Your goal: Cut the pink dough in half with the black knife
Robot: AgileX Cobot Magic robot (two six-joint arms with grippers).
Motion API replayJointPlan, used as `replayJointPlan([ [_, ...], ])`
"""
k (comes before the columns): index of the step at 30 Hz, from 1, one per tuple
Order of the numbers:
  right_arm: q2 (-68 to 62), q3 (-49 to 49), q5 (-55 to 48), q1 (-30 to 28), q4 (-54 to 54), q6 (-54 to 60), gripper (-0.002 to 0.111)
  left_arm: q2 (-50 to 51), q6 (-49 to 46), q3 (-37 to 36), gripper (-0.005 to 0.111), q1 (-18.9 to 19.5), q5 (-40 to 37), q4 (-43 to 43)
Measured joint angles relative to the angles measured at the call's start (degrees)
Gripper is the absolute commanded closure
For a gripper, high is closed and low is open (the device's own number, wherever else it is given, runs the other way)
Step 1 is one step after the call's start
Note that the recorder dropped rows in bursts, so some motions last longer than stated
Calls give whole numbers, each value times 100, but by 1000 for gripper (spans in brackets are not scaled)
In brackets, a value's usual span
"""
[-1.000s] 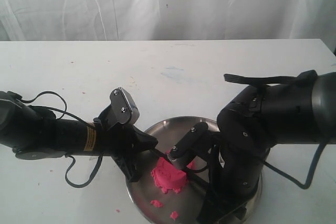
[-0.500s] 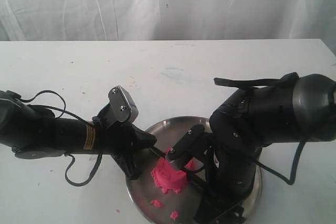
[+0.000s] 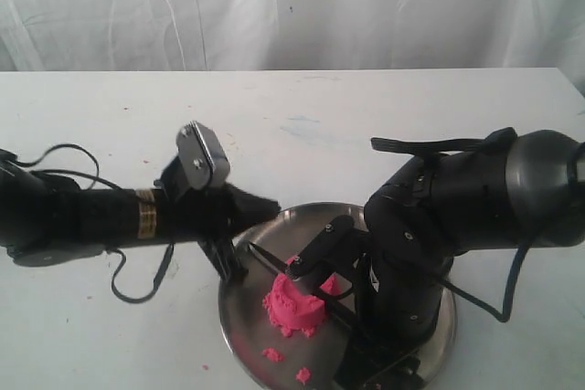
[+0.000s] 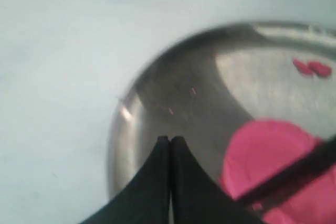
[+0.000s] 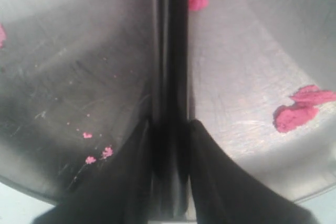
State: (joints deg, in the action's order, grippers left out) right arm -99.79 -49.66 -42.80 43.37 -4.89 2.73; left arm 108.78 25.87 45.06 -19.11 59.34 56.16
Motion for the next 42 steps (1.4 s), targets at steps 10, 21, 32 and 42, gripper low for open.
replayJointPlan([
  [10,0,0,0,0,0,0,108,-1616,246,0,107,1062,240,-416],
  [21,0,0,0,0,-11,-106,108,-2598,987,0,107,1644,-57,-426],
  [32,-43,-60,-140,0,-237,-427,108,-2637,1001,0,107,1644,-254,-345],
  [42,-43,-60,-223,0,-591,-782,108,-2637,1001,0,107,1644,-259,-298],
])
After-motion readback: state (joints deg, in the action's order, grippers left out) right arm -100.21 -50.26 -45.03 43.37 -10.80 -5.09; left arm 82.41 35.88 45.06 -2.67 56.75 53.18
